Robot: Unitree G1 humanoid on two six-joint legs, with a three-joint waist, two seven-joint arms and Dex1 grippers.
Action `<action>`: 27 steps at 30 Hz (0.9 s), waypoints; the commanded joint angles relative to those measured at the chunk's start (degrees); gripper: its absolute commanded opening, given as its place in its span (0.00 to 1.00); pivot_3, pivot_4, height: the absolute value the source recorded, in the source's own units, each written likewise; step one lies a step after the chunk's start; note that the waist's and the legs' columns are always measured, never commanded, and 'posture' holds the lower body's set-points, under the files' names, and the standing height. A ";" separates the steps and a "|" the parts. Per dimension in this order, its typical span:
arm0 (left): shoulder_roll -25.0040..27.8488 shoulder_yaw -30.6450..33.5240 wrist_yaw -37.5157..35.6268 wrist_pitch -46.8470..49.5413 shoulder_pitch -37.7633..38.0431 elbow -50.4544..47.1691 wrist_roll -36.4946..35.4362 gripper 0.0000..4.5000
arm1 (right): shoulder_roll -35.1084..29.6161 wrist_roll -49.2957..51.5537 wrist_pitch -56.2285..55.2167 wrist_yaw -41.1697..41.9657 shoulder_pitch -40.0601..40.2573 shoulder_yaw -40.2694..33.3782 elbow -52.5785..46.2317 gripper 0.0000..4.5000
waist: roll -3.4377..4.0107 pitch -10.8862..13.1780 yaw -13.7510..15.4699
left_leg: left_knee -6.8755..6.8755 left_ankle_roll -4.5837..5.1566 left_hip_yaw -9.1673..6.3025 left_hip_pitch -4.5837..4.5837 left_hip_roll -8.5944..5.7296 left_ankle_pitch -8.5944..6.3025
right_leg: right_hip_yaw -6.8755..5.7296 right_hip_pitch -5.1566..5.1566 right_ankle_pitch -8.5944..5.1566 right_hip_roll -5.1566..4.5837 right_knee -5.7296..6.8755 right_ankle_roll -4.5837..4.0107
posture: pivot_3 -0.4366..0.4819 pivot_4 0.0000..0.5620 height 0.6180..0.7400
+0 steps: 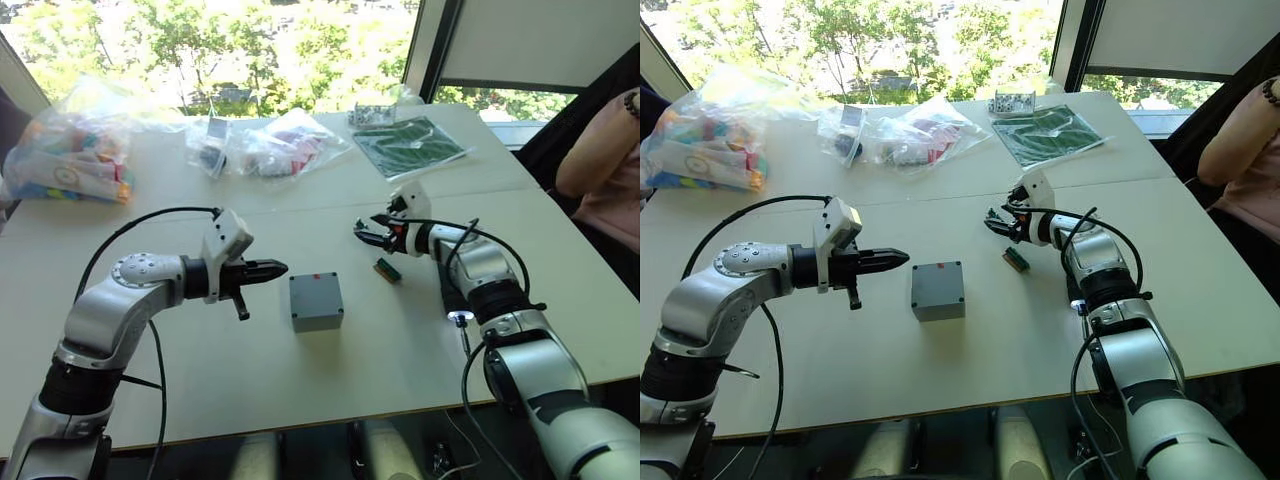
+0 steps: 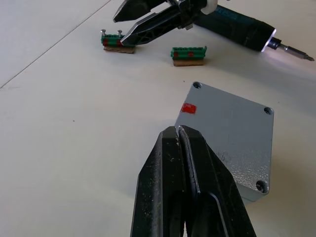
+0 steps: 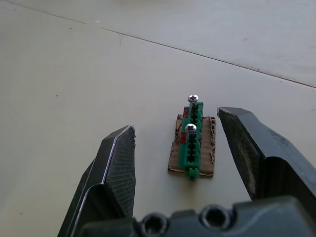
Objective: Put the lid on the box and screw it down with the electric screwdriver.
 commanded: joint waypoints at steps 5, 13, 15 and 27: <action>-0.11 -0.22 0.46 -1.66 0.47 -1.48 -0.22 0.00 | 1.17 -0.34 -1.46 -0.61 -2.37 -2.45 1.36 0.53 | 0.00 0.00 -0.04 | 0.00 0.00 0.00 0.00 0.00 0.00 | 0.00 0.00 0.00 0.00 0.01 0.00 | 0.48 0.27 1.00; -0.17 -0.72 0.73 -2.07 0.79 -1.50 -0.15 0.00 | 2.15 -0.83 -1.69 -1.38 -3.18 -3.52 3.12 0.01 | 0.00 0.00 -0.03 | 0.00 0.00 0.00 0.01 0.00 0.00 | 0.01 0.00 0.00 0.00 0.00 0.00 | 0.48 0.27 1.00; -0.12 -0.67 0.77 -2.08 0.80 -1.49 -0.18 0.00 | 2.20 -1.02 -1.84 -1.36 -3.28 -3.54 3.44 0.01 | 0.00 0.00 -0.02 | 0.00 0.00 0.00 0.01 0.00 0.00 | 0.01 0.00 0.00 0.00 0.01 0.00 | 0.48 0.27 1.00; -0.57 -1.07 1.15 -2.43 0.92 -1.20 -0.08 0.00 | 1.44 0.19 1.62 -0.30 -3.06 -5.12 1.45 0.01 | 0.00 0.00 -0.02 | 0.00 0.00 0.00 0.01 0.00 0.00 | 0.01 0.01 0.00 0.00 0.01 0.00 | 0.48 0.27 1.00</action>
